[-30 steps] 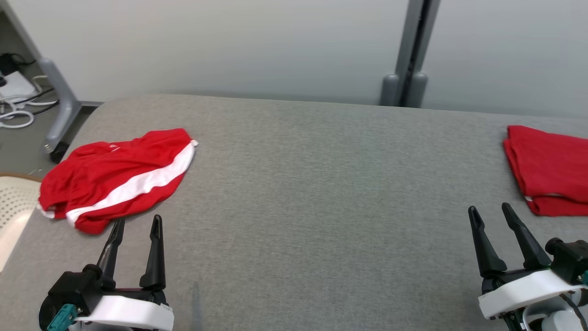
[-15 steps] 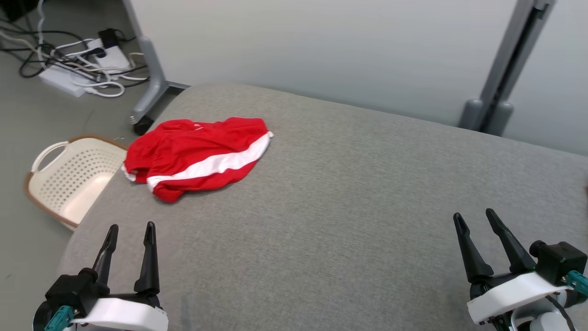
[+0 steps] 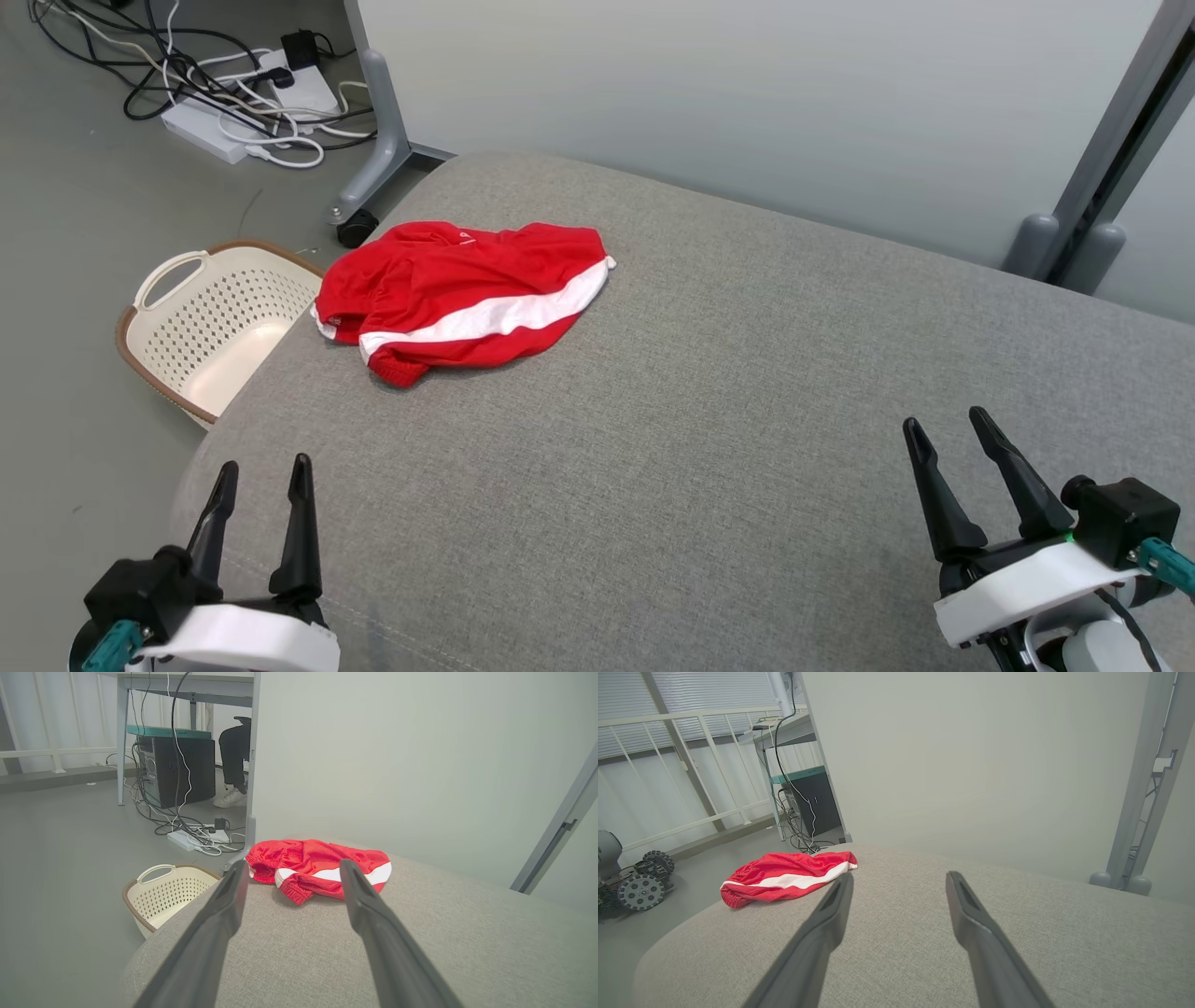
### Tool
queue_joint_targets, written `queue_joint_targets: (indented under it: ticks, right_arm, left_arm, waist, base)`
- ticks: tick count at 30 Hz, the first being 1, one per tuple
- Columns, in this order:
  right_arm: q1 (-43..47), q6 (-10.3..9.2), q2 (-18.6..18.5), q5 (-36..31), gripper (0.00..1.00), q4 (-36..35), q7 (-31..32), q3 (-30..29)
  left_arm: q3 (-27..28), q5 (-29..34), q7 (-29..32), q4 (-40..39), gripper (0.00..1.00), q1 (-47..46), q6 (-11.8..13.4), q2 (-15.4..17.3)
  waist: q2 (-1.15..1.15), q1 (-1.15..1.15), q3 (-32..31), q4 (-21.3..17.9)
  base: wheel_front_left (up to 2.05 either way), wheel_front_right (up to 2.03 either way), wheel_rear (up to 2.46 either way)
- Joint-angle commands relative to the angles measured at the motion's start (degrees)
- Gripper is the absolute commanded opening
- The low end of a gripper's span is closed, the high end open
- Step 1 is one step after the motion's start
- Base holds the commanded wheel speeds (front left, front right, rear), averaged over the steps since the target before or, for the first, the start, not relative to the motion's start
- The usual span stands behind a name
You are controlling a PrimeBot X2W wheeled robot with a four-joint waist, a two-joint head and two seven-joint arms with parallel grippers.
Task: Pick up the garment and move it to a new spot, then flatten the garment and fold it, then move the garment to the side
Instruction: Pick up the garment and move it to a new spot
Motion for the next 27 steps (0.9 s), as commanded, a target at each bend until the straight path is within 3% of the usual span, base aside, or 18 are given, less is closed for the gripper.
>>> queue_joint_targets:
  ticks: [1,5,12,27]
  right_arm:
    - [-0.63,0.05,-0.16,-0.09,1.0,-0.4,-0.28,0.03]
    - [-1.28,0.05,-0.6,0.24,1.0,-0.24,-0.28,0.43]
    - [-3.79,0.05,-0.84,0.49,1.0,-0.14,-0.28,1.56]
    - [-8.61,0.05,-0.87,-0.04,1.0,-0.63,-0.28,1.47]
  left_arm:
    - [0.15,-1.1,0.38,-0.17,1.0,-0.51,-0.28,-0.11]
    - [-0.09,-2.39,2.62,-0.18,1.0,-3.84,-1.21,1.17]
    - [1.43,-7.83,11.99,6.08,1.0,-15.1,-2.76,5.24]
    - [5.43,-18.84,35.9,28.8,1.0,-35.32,-3.67,16.31]
  waist:
    - [0.0,0.0,0.43,-0.16]
    - [0.0,0.0,1.39,-0.67]
    - [0.0,0.0,4.41,-4.43]
    - [0.0,0.0,12.45,-14.58]
  base:
    - [0.0,0.0,0.0]
    - [0.0,0.0,0.0]
    - [0.0,0.0,0.0]
    - [0.0,0.0,0.0]
